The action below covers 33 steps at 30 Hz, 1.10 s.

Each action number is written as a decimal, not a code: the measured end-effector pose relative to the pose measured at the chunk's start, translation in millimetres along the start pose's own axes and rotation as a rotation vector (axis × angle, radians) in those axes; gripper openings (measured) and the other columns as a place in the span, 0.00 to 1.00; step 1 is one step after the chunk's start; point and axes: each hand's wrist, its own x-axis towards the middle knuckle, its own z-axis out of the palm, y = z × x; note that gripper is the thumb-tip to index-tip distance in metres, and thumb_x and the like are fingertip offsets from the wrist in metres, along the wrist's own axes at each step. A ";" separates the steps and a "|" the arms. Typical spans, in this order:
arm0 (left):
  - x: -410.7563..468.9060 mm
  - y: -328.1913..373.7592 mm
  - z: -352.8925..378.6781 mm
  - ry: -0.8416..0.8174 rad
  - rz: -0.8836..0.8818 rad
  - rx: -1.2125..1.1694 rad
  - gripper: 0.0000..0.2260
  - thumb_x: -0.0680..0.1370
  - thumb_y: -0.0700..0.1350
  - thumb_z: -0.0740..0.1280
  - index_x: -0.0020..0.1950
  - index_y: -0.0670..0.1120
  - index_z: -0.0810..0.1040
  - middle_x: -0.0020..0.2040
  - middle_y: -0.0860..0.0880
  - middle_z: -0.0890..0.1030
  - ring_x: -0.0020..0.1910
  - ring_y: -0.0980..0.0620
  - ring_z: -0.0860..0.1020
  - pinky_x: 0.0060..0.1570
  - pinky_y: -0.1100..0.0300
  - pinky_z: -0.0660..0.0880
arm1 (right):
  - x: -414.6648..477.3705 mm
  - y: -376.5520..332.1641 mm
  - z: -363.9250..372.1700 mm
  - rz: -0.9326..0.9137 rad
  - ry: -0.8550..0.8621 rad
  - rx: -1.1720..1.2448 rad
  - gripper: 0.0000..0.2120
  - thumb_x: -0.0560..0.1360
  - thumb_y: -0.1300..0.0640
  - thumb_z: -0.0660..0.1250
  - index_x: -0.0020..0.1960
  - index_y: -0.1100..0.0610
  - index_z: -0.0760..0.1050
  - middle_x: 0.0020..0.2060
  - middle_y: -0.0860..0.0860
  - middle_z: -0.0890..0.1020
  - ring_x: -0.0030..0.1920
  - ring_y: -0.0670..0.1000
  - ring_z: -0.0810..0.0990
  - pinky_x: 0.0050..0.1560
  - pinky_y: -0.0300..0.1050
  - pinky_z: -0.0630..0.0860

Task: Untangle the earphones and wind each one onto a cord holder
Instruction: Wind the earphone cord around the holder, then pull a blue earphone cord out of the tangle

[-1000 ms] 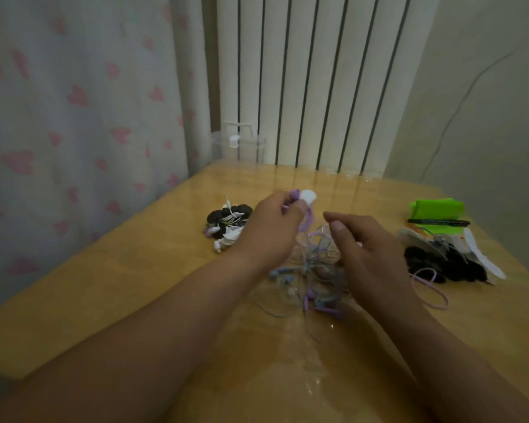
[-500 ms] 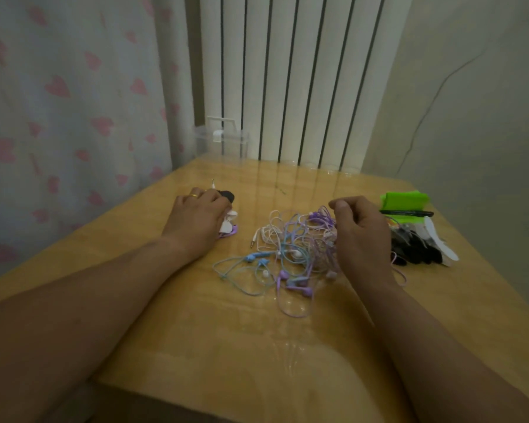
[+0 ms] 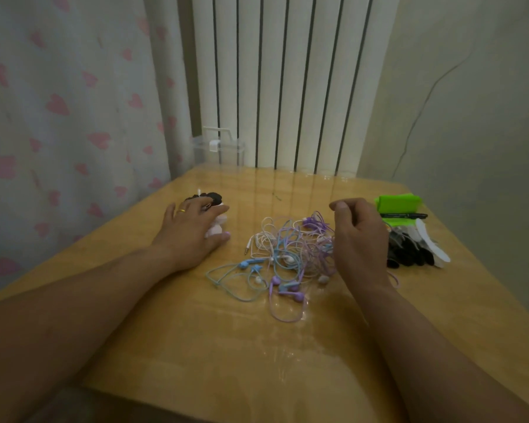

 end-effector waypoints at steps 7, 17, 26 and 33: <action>-23.1 48.4 -23.2 0.297 0.275 -0.275 0.23 0.78 0.62 0.63 0.72 0.58 0.76 0.71 0.52 0.72 0.70 0.49 0.71 0.70 0.43 0.69 | 2.9 1.6 -1.6 0.034 0.046 0.051 0.10 0.85 0.55 0.60 0.52 0.54 0.79 0.47 0.49 0.82 0.50 0.46 0.79 0.48 0.46 0.75; -4.9 112.5 -12.6 0.187 0.598 0.093 0.08 0.79 0.55 0.71 0.56 0.57 0.84 0.56 0.56 0.81 0.60 0.49 0.76 0.62 0.47 0.68 | -2.1 6.4 3.6 0.014 -0.014 0.021 0.13 0.83 0.48 0.58 0.48 0.51 0.78 0.43 0.47 0.81 0.45 0.48 0.80 0.47 0.58 0.79; 22.9 123.5 -93.7 0.111 -0.064 -1.127 0.09 0.86 0.46 0.64 0.54 0.45 0.82 0.48 0.47 0.87 0.50 0.45 0.85 0.49 0.52 0.82 | 0.3 2.6 3.8 -0.025 -0.019 0.022 0.13 0.85 0.48 0.57 0.52 0.52 0.79 0.46 0.45 0.80 0.49 0.47 0.78 0.52 0.59 0.77; 18.9 159.1 -118.8 -0.098 -0.237 -1.858 0.11 0.88 0.44 0.56 0.51 0.42 0.73 0.46 0.40 0.86 0.49 0.41 0.87 0.54 0.45 0.83 | -17.0 -24.9 -0.4 -0.061 -0.395 0.136 0.33 0.78 0.37 0.69 0.78 0.39 0.61 0.68 0.37 0.76 0.69 0.36 0.72 0.65 0.41 0.72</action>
